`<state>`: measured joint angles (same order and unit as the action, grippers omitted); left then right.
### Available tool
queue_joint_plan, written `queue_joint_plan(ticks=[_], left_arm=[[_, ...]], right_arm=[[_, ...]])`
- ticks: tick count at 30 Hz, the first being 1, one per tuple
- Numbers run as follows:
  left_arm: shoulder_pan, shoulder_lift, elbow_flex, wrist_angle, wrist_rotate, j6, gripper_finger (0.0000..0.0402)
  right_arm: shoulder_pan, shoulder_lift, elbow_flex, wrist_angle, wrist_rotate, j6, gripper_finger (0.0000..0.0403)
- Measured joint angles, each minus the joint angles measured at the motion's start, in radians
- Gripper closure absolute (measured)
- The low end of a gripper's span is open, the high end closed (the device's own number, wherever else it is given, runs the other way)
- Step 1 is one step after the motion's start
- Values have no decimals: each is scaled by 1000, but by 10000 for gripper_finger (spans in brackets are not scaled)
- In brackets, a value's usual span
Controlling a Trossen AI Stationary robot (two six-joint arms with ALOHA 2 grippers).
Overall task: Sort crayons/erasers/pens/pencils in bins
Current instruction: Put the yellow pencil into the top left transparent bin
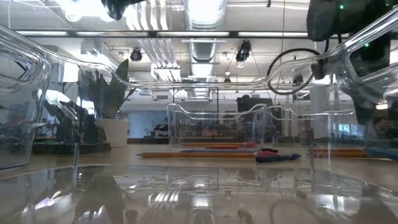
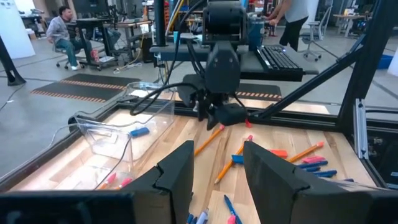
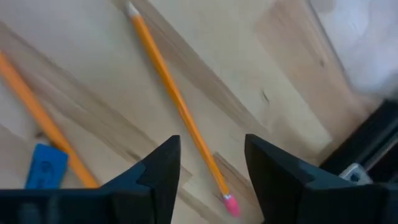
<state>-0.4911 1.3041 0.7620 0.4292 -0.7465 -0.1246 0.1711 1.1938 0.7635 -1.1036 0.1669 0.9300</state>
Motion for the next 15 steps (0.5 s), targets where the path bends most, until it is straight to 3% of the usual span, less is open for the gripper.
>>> queue_joint_plan(ticks=[15], left_arm=[[0, 1, -3, -1, 0, 1, 277]], right_arm=[[-2, 0, -148, 261, -9, -24, 237]])
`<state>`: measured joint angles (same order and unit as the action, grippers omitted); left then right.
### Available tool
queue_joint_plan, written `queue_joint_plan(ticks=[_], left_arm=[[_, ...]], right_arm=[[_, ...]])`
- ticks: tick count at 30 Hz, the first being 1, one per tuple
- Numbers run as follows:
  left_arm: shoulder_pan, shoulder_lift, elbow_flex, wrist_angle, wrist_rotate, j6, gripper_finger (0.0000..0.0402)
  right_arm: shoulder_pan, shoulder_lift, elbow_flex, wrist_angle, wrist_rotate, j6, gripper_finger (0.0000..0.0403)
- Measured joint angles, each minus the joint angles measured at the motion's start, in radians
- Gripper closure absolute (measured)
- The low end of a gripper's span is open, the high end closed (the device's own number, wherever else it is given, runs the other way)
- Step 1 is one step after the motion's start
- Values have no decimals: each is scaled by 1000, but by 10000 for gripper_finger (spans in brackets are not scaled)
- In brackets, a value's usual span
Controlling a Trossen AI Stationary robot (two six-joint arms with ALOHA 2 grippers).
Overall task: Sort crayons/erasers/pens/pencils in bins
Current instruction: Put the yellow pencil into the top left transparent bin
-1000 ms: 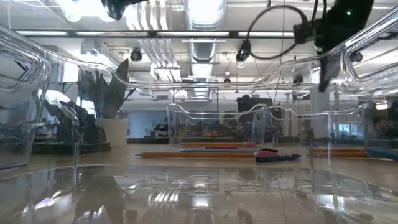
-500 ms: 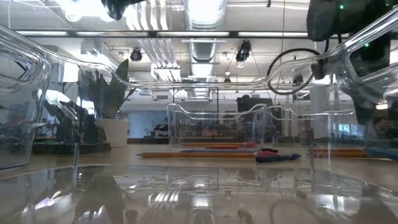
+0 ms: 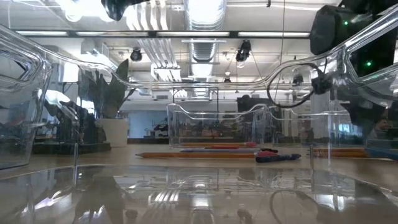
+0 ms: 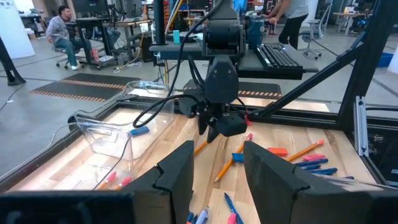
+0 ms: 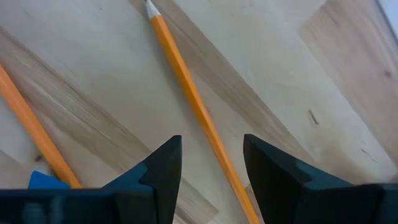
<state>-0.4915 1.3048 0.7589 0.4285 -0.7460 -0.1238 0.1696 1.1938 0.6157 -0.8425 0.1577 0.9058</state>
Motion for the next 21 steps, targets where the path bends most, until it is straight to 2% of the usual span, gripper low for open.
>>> queue_joint_plan(ticks=[12, 16, 21], left_arm=[[0, 0, -13, 1, 0, 0, 277], [0, 0, -13, 3, 0, 0, 277], [0, 0, -13, 5, 0, 0, 277]], right_arm=[[0, -3, -126, 153, 2, 4, 249], [0, -2, -132, 165, 1, 18, 273], [0, -2, -132, 177, -2, 18, 321]])
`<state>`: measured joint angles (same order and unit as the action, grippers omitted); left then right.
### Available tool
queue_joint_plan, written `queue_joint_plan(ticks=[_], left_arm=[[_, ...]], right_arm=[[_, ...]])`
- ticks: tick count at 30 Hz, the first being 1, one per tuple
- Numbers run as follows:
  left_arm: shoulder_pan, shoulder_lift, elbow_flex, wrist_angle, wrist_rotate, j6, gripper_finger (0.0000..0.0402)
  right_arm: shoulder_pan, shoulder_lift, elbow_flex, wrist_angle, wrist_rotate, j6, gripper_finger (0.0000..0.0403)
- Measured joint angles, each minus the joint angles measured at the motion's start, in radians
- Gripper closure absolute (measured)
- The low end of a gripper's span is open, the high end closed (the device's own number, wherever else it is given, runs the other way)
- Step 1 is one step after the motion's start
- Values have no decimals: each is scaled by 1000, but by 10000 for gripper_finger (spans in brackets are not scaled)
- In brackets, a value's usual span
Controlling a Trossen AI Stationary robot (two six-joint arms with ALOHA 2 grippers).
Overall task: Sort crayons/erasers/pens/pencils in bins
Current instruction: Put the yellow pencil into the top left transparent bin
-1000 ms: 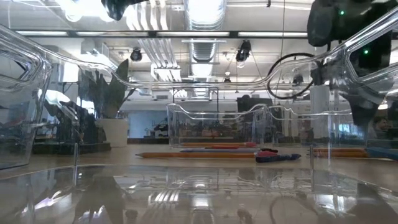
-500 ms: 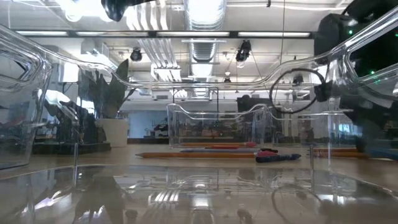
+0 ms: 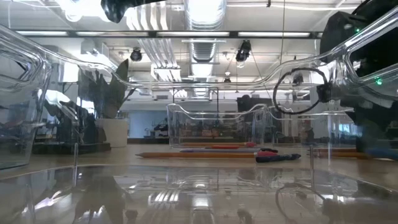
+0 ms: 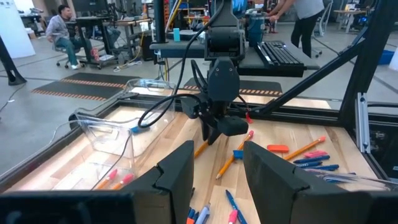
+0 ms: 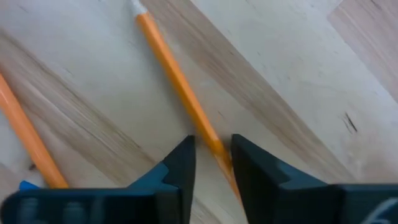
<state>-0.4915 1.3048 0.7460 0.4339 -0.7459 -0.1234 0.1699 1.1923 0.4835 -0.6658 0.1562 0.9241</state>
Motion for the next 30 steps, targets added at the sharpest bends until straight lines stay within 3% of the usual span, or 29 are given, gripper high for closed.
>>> queue_joint_plan(ticks=[6, 14, 22, 30], left_arm=[[0, 0, 0, 0, 0, 0, 277], [0, 0, 0, 0, 0, 0, 277], [1, 0, 0, 3, 0, 51, 277], [32, 16, 0, 31, 2, 63, 277]], right_arm=[[0, 1, 0, 5, 20, -1, 371], [0, -9, 9, 1, 27, -30, 383], [0, -46, 148, -6, 67, -155, 384], [-1, -52, 331, 27, 217, -372, 385]])
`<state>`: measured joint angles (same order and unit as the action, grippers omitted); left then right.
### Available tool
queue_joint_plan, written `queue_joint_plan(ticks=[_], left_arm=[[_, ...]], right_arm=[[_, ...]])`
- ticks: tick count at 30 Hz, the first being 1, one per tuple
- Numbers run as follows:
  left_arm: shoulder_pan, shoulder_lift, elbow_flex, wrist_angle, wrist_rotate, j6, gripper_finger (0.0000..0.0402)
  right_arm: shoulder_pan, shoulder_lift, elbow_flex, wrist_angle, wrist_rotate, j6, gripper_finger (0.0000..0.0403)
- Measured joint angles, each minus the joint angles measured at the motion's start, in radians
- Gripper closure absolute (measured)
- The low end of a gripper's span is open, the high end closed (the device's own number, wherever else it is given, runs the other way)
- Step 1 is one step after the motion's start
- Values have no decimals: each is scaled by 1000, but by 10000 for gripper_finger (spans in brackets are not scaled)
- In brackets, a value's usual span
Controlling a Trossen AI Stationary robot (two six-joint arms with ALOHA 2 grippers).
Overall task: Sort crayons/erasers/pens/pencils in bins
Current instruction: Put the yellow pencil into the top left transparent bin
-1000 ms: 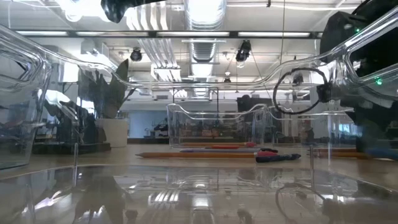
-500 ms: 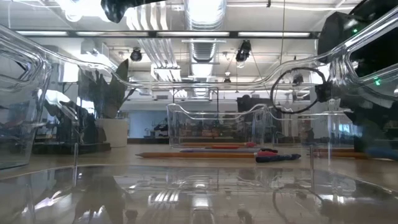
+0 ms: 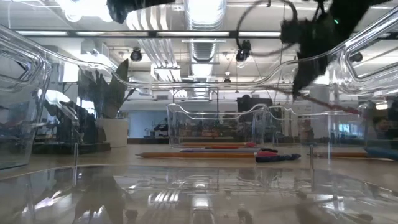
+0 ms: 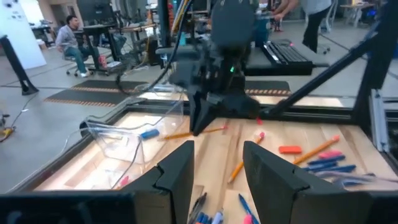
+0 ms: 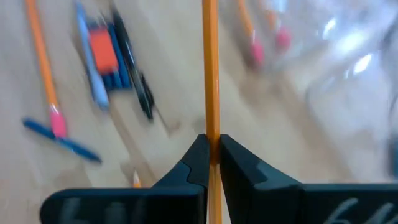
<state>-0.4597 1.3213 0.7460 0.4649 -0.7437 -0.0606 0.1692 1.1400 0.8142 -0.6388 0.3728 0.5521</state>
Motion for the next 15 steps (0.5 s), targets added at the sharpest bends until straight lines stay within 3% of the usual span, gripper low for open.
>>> queue_joint_plan(ticks=[8, 15], left_arm=[[48, 122, 1, 216, 5, 142, 277], [68, 178, 4, 295, 6, 148, 277]], right_arm=[[-6, 1, 147, 196, 160, -350, 385], [-100, 4, 147, 534, 171, -633, 385]])
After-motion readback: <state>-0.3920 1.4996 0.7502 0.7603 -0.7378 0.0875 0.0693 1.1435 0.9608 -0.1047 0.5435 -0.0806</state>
